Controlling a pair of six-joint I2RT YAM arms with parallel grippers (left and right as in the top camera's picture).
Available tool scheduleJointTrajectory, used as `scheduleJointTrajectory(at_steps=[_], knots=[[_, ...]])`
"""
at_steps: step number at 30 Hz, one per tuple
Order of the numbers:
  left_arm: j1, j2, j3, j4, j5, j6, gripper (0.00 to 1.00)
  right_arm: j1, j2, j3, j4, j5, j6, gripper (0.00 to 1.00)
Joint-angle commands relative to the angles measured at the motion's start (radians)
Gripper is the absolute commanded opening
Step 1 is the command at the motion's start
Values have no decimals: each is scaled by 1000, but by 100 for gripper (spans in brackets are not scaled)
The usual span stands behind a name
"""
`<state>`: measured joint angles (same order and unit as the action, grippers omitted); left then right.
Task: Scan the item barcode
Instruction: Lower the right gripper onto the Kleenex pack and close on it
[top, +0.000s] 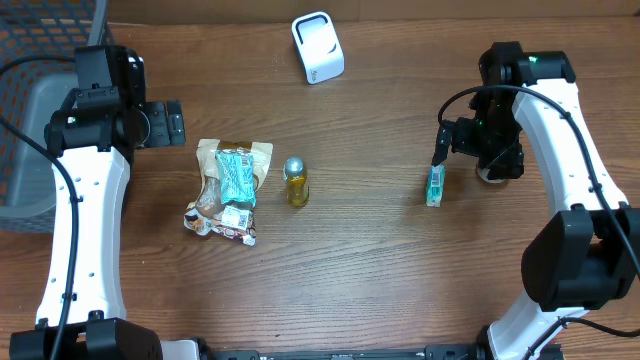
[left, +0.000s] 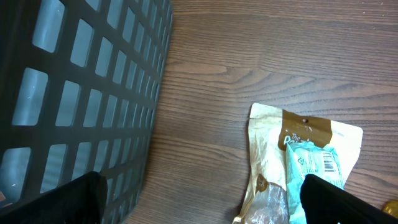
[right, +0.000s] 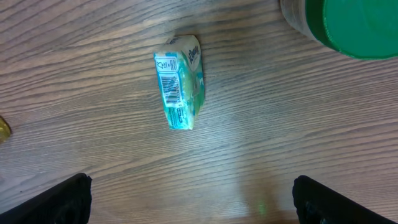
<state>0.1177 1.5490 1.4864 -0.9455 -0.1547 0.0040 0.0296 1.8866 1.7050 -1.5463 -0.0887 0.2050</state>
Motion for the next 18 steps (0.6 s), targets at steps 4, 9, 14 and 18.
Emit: scheduleJointTrajectory(at_steps=[4,9,14,18], knots=[[-5,-15,23,3,-5,19,100,3,-26,-3,12,5,4,100],[-5,-15,23,3,-5,19,100,3,-26,-4,10,5,4,99],[-5,-15,23,3,-5,19,100,10,-26,-4,18,5,4,90],[-5,-15,23,3,-5,19,100,18,-26,-4,31,5,4,80]])
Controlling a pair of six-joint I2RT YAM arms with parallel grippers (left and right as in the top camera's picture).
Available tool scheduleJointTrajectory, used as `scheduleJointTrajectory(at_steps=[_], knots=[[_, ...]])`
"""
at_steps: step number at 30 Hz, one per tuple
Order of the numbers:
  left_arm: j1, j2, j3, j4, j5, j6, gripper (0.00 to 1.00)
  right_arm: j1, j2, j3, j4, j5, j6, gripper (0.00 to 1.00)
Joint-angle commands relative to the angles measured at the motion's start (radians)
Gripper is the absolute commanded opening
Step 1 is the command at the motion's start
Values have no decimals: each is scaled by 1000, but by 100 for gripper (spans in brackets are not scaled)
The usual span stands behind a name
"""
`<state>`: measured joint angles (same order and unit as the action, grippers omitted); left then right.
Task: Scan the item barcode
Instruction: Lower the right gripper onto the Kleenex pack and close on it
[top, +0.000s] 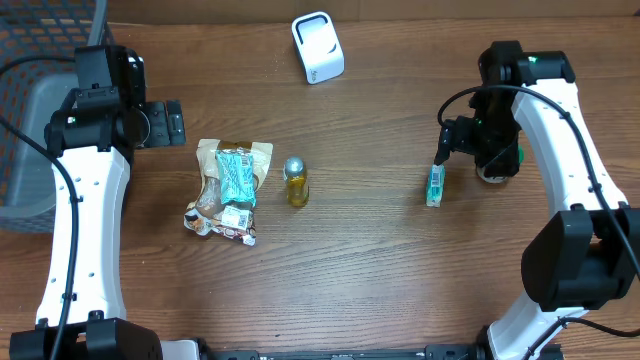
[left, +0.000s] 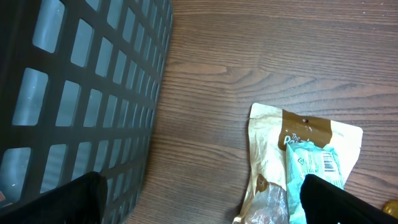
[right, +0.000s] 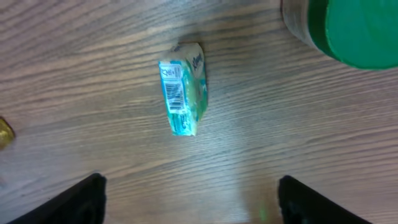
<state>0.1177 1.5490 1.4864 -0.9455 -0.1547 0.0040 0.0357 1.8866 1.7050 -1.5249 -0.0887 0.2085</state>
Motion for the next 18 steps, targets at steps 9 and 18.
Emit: scheduleJointTrajectory(at_steps=[9,18], knots=[[-5,-15,23,3,-5,19,100,31,-26,-82,103,5,1,60],[-5,-15,23,3,-5,19,100,31,-26,-274,317,-81,8,38]])
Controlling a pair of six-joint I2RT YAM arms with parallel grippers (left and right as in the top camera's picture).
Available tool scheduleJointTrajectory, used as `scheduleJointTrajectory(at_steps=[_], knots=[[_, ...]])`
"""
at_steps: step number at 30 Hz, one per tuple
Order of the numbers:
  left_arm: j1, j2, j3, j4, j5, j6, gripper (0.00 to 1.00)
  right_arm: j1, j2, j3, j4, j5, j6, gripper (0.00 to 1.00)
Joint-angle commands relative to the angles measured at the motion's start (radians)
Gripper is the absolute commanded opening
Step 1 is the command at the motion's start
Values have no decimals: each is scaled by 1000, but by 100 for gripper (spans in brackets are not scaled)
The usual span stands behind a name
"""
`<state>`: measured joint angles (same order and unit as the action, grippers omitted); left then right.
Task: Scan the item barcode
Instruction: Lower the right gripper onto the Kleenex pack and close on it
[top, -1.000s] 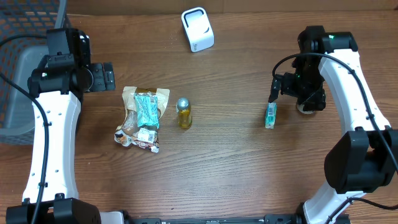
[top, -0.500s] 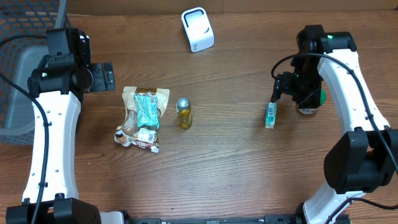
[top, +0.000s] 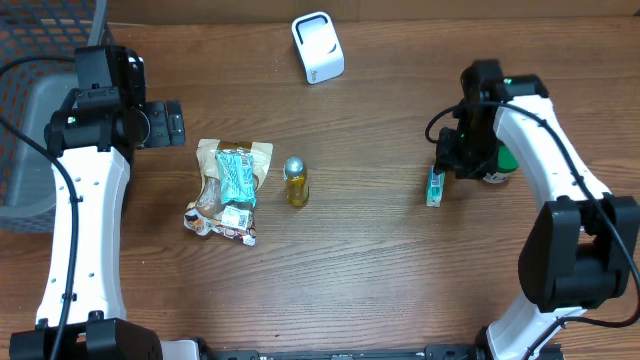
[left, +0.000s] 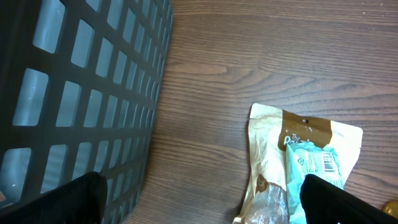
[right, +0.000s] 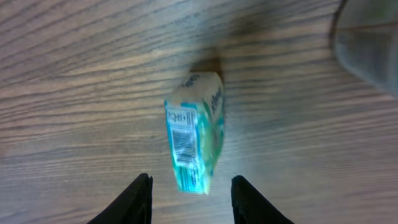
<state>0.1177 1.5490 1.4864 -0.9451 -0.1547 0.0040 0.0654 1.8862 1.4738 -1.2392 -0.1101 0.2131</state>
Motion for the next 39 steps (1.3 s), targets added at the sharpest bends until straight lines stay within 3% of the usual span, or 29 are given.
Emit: scheduleJointTrajectory(at_steps=[1,9,16,25,33,39], knots=[[-5,-15,23,3,-5,19,100,1,-25,-62,51,-86,3,38],[-5,-15,23,3,-5,19,100,4,-25,-156,149,-150,4,43],[-5,-15,23,3,-5,19,100,29,-25,-161,212,-333,2,46],[-5,-15,23,3,-5,19,99,2,-25,-160,273,-267,10,46],[-5,-15,23,3,-5,19,100,-101,-25,-168,254,-219,56,33],[-5,-15,23,3,-5,19,100,-90,-25,-235,317,-238,56,33]])
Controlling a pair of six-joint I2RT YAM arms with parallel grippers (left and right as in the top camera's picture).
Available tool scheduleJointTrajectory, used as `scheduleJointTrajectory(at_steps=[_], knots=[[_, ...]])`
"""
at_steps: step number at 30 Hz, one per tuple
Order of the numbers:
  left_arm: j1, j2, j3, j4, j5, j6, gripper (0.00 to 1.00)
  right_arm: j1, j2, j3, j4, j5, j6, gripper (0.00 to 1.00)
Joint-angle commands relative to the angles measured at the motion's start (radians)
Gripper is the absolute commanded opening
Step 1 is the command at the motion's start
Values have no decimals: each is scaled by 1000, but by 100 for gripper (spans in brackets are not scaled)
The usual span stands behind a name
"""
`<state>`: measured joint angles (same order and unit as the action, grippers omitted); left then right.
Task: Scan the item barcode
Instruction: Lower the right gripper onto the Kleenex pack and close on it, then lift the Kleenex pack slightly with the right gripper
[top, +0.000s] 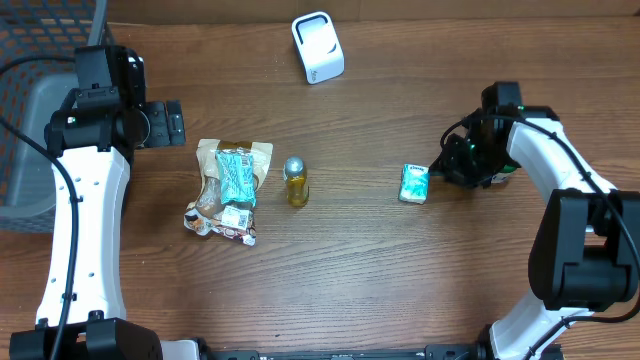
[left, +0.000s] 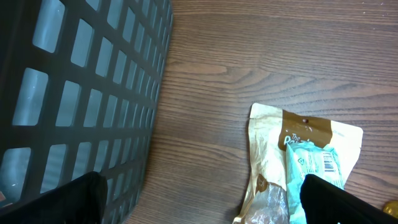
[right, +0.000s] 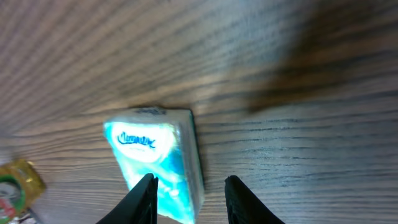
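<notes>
A teal tissue pack (top: 413, 184) lies flat on the wooden table, right of centre, its logo face up (right: 155, 158). My right gripper (top: 444, 170) is low at the pack's right edge. In the right wrist view the gripper (right: 186, 202) is narrowly open, one finger (right: 146, 198) over the pack and the other beside it on the wood. No barcode shows on the pack. The white scanner (top: 318, 47) stands at the back centre. My left gripper (top: 172, 123) hangs wide open at the far left (left: 202, 208) with nothing in it.
A pile of snack bags (top: 228, 190) lies left of centre, also in the left wrist view (left: 305, 162). A small gold bottle (top: 296, 181) stands beside it. A dark mesh basket (left: 81, 93) sits at the table's left edge (top: 30, 120).
The tissue pack stood on its edge with the barcode up; now it lies flat, logo up, a little further left. My right gripper has dropped lower beside it. The left arm is unchanged.
My right gripper was wide open high above the pack standing on edge near a green-lidded jar. It then came down with its fingers narrowed around the pack. Now the pack is tipped flat and shifted left. The left arm stayed still throughout.
</notes>
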<state>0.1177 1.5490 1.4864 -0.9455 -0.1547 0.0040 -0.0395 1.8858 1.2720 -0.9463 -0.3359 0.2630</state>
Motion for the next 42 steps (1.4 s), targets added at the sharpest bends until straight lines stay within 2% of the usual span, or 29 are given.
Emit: scheduleJointTrajectory(at_steps=[1,10,26,30,42], knots=[[-5,-15,23,3,-5,19,100,20,-25,-42,39,-27,6,33],[-5,-15,23,3,-5,19,99,56,-25,-87,105,-35,7,32],[-5,-15,23,3,-5,19,99,56,-25,-89,113,-23,6,31],[-5,-15,23,3,-5,19,100,57,-25,-89,108,0,6,26],[-5,-15,23,3,-5,19,100,57,-25,-146,171,6,2,24]])
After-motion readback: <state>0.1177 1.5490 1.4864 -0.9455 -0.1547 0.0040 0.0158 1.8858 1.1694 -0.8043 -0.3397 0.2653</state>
